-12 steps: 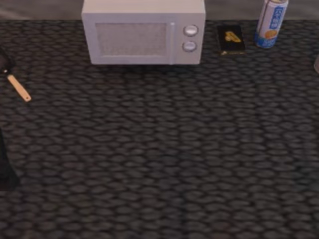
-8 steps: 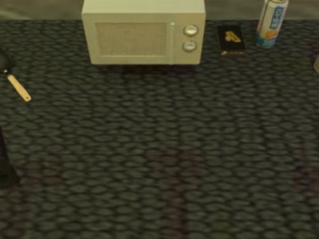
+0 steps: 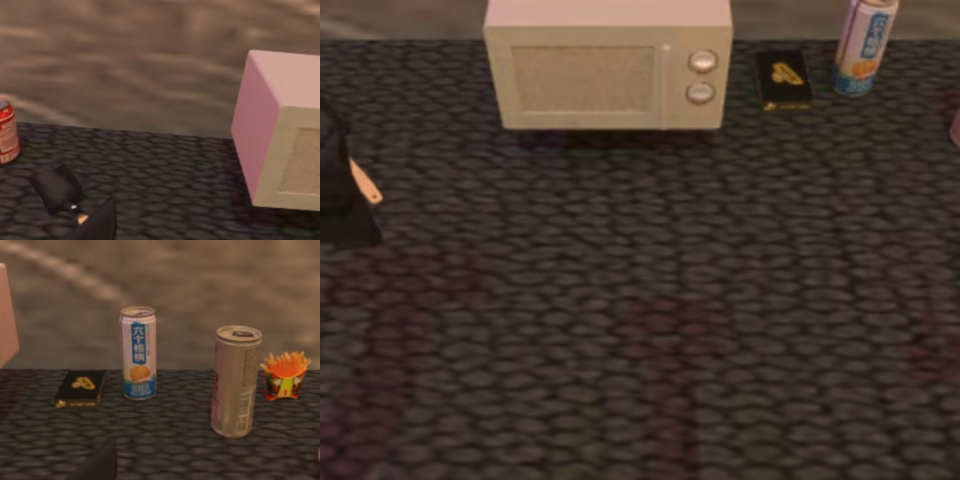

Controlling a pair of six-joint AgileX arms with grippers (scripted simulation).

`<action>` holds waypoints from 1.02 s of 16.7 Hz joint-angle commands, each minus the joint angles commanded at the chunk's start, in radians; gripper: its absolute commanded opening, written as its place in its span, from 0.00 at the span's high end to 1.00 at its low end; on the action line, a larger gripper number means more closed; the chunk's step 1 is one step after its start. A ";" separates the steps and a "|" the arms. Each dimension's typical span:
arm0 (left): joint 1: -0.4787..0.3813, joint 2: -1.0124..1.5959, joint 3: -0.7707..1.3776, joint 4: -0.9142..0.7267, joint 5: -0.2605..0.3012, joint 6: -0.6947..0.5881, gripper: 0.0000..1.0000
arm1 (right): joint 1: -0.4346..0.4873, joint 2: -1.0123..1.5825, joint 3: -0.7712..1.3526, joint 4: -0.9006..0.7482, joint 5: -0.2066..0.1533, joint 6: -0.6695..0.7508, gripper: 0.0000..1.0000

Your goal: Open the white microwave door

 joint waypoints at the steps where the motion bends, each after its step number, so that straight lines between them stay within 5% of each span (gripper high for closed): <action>1: -0.039 0.102 0.075 0.000 -0.035 -0.021 0.00 | 0.000 0.000 0.000 0.000 0.000 0.000 0.00; 11: -0.406 1.103 0.777 -0.005 -0.364 -0.223 0.00 | 0.000 0.000 0.000 0.000 0.000 0.000 0.00; 17: -0.521 1.381 0.977 -0.028 -0.468 -0.274 0.00 | 0.000 0.000 0.000 0.000 0.000 0.000 0.00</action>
